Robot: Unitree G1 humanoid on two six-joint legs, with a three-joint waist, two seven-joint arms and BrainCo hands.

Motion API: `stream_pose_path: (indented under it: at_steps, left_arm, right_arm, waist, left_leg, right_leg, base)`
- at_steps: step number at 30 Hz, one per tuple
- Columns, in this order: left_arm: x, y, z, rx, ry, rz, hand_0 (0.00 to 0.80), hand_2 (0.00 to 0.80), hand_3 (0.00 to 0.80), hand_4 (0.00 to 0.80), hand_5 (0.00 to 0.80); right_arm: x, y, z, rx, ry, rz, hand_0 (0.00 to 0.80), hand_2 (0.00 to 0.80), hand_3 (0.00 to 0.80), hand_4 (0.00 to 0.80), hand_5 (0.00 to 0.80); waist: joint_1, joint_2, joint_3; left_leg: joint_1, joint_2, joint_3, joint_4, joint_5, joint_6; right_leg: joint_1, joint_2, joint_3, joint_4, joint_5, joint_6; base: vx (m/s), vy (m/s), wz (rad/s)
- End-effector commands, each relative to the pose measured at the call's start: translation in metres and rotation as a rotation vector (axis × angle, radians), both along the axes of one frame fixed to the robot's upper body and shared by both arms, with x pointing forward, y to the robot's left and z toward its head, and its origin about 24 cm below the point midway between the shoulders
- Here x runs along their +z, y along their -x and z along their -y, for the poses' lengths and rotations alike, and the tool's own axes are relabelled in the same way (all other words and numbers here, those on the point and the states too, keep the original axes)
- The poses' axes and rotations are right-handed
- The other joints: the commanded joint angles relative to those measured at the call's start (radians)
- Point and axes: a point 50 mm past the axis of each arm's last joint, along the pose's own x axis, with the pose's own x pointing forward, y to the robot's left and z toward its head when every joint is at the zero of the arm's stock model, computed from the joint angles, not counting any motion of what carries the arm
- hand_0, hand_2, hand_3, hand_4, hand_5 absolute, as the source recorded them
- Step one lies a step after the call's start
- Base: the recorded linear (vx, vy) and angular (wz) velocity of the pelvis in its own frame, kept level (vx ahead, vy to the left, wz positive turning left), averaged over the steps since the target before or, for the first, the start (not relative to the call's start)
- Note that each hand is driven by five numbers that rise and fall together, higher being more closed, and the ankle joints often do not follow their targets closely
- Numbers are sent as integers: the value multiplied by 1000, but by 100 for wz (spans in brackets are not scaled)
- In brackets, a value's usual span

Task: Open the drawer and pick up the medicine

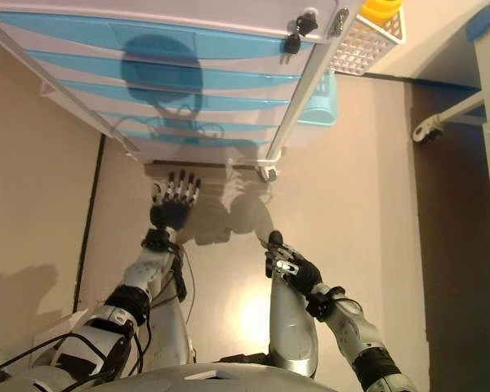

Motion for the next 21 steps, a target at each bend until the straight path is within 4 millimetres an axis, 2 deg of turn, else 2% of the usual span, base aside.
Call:
stream_pose_path:
  at_steps: [1,7,15,21]
  left_arm:
    - [29,-12,-10,30,14,101,0,0,0,0,0]
    - [66,-31,-32,94,2,166,0,0,0,0,0]
    - [137,-57,-57,177,-51,291,0,0,0,0,0]
    - [177,-63,-61,208,-97,377,0,0,0,0,0]
  right_arm:
    - [-29,58,0,46,7,-211,0,0,0,0,0]
    - [-28,68,3,61,-2,-216,0,0,0,0,0]
    - [-30,80,9,91,-2,-201,0,0,0,0,0]
    - [-34,86,9,98,-16,-191,0,0,0,0,0]
  waist:
    - [-16,-13,-14]
    - [-35,-24,-6]
    - [-75,-34,3]
    - [-87,-41,12]
  left_leg:
    - [-59,-38,33,51,17,124]
    - [-54,-16,41,57,31,113]
    - [-50,12,68,43,52,95]
    - [-53,25,72,32,59,87]
  right_leg:
    - [-23,50,-52,4,63,-47]
    - [-16,55,-64,7,55,-56]
    - [-9,67,-65,-25,53,-70]
    - [-4,80,-66,-56,58,-81]
  base:
    - [7,-58,-7]
    - [19,-44,-2]
    - [1,-7,-2]
    - [-15,-27,-1]
